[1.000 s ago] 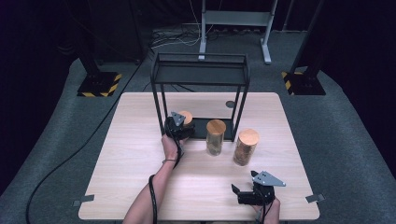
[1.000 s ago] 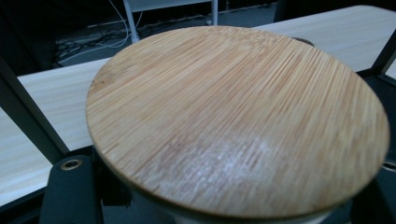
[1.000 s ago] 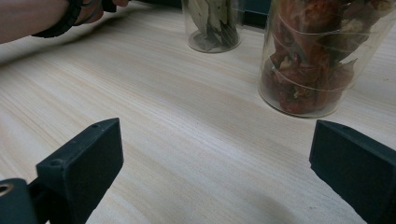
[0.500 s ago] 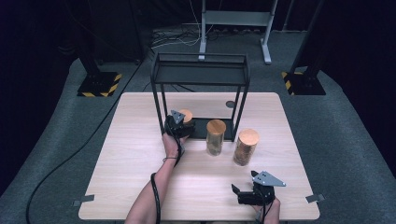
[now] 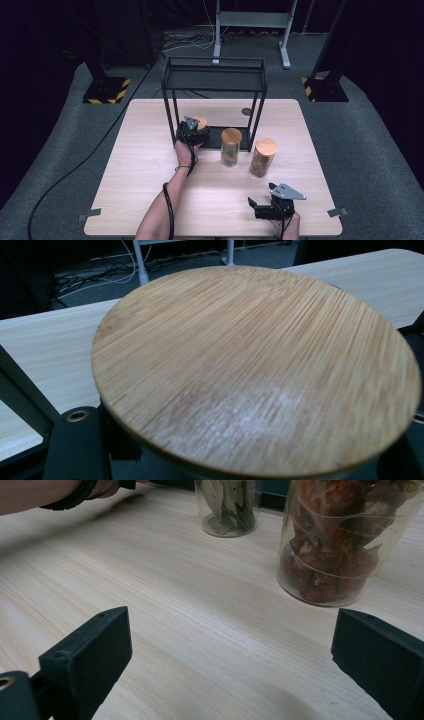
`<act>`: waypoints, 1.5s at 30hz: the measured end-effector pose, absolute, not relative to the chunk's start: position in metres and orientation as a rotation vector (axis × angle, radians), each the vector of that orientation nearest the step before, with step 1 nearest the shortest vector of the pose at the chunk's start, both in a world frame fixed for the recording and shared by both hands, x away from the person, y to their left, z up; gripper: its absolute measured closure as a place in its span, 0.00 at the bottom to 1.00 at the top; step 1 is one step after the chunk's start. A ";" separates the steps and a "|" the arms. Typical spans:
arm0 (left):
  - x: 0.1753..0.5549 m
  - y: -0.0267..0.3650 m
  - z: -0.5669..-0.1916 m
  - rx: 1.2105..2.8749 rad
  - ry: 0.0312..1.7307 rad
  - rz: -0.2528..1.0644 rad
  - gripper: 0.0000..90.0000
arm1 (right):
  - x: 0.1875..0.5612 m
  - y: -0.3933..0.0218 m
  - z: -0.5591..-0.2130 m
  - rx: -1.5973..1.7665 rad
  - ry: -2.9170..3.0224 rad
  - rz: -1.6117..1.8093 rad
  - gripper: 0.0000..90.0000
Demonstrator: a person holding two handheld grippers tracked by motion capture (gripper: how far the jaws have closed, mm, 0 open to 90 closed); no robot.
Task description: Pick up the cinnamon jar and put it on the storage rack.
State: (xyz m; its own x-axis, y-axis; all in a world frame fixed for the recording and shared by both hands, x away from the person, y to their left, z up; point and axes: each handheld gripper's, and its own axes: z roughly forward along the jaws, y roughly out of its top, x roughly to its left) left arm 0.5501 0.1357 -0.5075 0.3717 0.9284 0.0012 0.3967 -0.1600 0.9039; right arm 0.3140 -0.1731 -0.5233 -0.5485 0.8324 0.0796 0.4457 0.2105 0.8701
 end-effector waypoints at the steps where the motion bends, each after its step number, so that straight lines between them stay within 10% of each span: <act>1: 0.550 0.136 -0.507 1.740 1.175 0.747 0.28 | 0.314 -0.173 -0.523 1.186 2.084 1.283 0.03; 45: 0.560 0.131 -0.494 1.822 1.230 0.668 0.14 | 0.314 -0.173 -0.523 1.187 2.087 1.286 0.02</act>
State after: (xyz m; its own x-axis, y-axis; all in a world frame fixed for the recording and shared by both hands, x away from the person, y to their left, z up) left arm 0.5600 0.1313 -0.4939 0.3826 0.9238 -0.0161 0.4892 -0.1878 0.8517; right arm 0.3141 -0.1733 -0.5233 -0.5503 0.8309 0.0830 0.4473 0.2094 0.8695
